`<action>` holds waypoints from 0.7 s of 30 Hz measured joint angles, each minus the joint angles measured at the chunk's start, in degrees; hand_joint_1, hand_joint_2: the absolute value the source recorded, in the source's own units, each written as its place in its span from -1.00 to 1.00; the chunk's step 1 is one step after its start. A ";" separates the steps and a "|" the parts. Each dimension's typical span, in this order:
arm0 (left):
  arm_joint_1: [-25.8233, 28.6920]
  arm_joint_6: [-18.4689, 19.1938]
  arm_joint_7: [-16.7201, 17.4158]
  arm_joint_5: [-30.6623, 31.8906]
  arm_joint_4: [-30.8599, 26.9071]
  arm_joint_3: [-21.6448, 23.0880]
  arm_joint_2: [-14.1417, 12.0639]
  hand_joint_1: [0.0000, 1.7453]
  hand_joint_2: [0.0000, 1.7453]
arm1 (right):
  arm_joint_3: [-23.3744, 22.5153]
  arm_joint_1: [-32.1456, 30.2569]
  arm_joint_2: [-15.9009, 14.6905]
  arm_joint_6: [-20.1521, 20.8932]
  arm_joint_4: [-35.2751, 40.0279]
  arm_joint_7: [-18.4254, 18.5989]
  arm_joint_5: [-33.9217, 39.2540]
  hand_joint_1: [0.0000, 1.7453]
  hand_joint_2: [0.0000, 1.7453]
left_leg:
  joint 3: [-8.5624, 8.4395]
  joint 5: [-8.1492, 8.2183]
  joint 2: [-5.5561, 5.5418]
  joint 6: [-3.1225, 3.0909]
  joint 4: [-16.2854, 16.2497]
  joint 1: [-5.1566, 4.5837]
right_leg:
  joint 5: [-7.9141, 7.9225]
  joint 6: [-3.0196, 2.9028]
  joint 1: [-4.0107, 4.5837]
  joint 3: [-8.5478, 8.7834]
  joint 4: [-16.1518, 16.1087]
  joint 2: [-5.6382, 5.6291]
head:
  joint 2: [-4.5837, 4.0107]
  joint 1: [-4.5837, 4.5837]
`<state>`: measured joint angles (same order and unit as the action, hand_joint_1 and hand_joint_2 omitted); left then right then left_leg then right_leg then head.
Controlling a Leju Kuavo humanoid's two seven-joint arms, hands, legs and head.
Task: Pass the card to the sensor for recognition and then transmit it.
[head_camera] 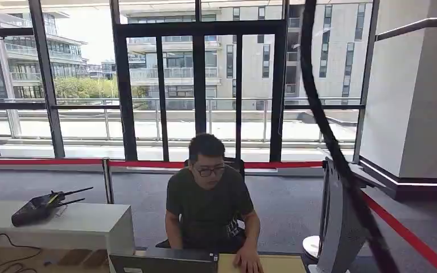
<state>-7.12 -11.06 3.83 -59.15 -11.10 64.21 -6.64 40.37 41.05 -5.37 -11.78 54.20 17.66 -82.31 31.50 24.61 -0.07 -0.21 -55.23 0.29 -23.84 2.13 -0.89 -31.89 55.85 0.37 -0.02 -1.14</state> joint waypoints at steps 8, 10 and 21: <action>-0.08 0.59 -0.68 1.31 0.02 0.40 -0.04 -1.00 -1.00 | 0.09 3.70 -1.16 -0.07 2.54 0.72 1.46 1.00 1.00 | 0.03 0.00 -0.01 0.00 0.00 -0.01 | 0.01 0.00 -0.01 0.00 0.02 -0.03 | 0.00 0.00; -0.09 0.07 -0.81 1.23 0.02 0.53 -0.04 -1.00 -1.00 | 0.30 5.73 -0.68 -1.77 1.98 1.24 2.62 1.00 1.00 | 0.02 0.00 0.00 0.00 0.00 -0.01 | 0.01 0.00 -0.01 -0.02 0.03 -0.03 | 0.00 0.02; -0.18 0.13 -1.81 2.43 0.02 1.77 0.11 -1.00 -1.00 | 1.22 13.39 -0.24 4.90 -1.94 6.52 1.97 1.00 1.00 | 0.03 0.00 0.00 0.01 -0.01 -0.01 | 0.01 0.00 -0.01 -0.01 0.02 -0.02 | 0.00 0.00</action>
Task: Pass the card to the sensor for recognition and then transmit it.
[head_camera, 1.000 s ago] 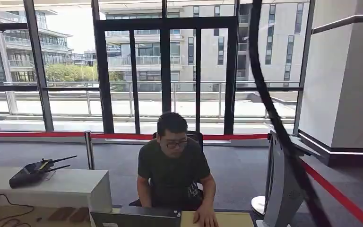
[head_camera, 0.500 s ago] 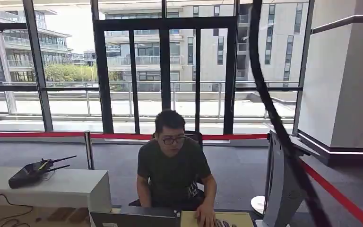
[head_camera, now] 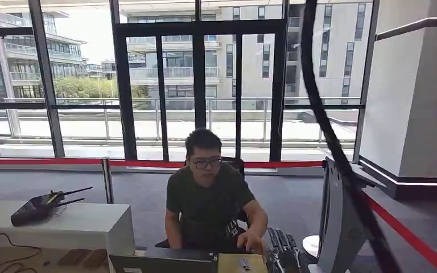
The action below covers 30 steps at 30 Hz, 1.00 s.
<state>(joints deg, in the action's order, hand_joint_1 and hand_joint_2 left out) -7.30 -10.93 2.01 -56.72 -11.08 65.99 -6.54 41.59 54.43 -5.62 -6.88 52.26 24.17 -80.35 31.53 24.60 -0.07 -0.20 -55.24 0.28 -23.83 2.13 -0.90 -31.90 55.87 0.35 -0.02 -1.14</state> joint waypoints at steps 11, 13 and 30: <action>-0.05 -0.11 -0.20 -0.72 -0.02 0.70 0.46 -1.00 -1.00 | 1.22 -1.40 2.08 0.06 -1.79 0.37 -2.67 1.00 1.00 | 0.00 0.00 0.00 0.00 0.01 0.02 | -0.01 -0.01 0.03 -0.01 0.00 0.00 | 0.00 0.00; -0.04 -0.11 -0.15 -1.07 -0.02 0.70 0.55 -1.00 -1.00 | 1.40 -1.82 2.38 -0.31 -2.07 0.20 -3.10 1.00 1.00 | 0.00 0.00 -0.01 0.00 0.01 0.02 | 0.00 -0.01 0.03 -0.01 0.01 0.00 | 0.00 0.00; 0.03 -0.20 0.31 -2.60 -0.02 0.68 0.98 -1.00 -1.00 | 1.29 -3.29 4.63 2.29 -4.83 -4.96 -3.65 -1.00 -1.00 | 0.00 0.00 0.00 0.00 0.00 0.02 | -0.01 -0.01 0.02 -0.01 0.00 0.00 | 0.00 -0.02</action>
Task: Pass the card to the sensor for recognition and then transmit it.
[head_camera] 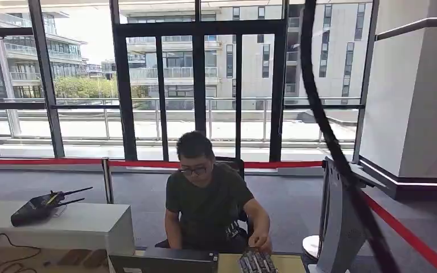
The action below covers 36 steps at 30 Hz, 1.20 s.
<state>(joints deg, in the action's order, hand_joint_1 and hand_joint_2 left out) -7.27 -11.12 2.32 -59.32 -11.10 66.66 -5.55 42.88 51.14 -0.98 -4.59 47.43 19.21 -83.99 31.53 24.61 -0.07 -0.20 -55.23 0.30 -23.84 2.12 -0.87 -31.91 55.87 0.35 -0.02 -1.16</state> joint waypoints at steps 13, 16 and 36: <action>0.44 2.01 -1.29 0.52 0.04 0.02 -0.39 -1.00 -1.00 | -7.33 -0.07 -11.88 6.43 2.54 5.58 4.96 -1.00 -1.00 | -0.02 0.02 -0.07 -0.05 -0.09 -0.09 | 0.05 0.09 -0.09 0.04 -0.14 0.07 | 0.00 0.07; 0.44 1.99 -1.23 0.18 0.09 0.00 -0.59 -1.00 -1.00 | -11.80 -2.34 -17.52 8.02 5.26 8.33 10.91 -1.00 -1.00 | -0.07 0.07 -0.07 -0.11 -0.14 -0.10 | 0.06 0.09 -0.10 0.04 -0.19 0.05 | 0.00 0.07; 0.39 0.57 1.79 -3.39 0.33 -0.07 -1.38 -1.00 -1.00 | -41.04 -33.98 -39.21 -1.70 14.62 4.83 11.52 -1.00 -1.00 | -0.26 0.52 -0.17 -0.20 -0.08 -0.09 | -0.37 0.24 -0.11 0.36 -0.22 0.14 | 0.00 0.13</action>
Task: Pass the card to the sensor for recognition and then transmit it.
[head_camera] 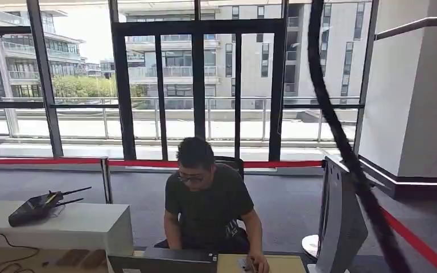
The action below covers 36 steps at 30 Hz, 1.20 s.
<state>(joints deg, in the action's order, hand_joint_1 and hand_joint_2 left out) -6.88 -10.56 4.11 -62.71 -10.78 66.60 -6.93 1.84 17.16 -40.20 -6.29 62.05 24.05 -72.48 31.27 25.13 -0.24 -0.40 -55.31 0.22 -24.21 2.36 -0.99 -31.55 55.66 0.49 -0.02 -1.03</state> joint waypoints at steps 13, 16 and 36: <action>-0.19 0.50 0.96 0.46 0.00 0.02 0.00 -1.00 -1.00 | -20.43 -12.34 4.72 -18.87 -23.11 -15.17 6.49 -1.00 -1.00 | -0.31 0.25 0.17 0.03 0.04 -0.01 | -0.30 -0.02 0.01 0.16 0.00 -0.18 | 0.00 -0.05; -0.21 -0.45 1.62 -0.87 0.00 0.02 0.02 -1.00 -1.00 | -23.89 -12.69 8.08 -19.11 -29.74 -16.46 6.82 -1.00 -1.00 | -0.32 0.28 0.25 0.06 0.07 0.00 | -0.29 -0.03 0.03 0.19 0.00 -0.24 | 0.00 -0.02; -0.23 -8.02 -0.44 -10.83 -0.02 -4.24 1.66 -1.00 -1.00 | -37.54 -11.43 32.72 -9.42 -48.99 -25.66 24.42 -1.00 -1.00 | -0.60 0.36 0.39 0.19 0.14 0.18 | -0.43 -0.24 0.20 0.45 0.03 -0.40 | 0.00 0.04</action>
<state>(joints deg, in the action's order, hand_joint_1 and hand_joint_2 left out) -7.11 -18.58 3.67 -73.53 -10.80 62.35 -5.27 -35.70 5.73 -7.47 -15.71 13.07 -1.62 -48.06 30.66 25.49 0.15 -0.21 -55.17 0.39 -24.64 2.12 -0.78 -31.10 55.69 0.08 -0.02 -0.98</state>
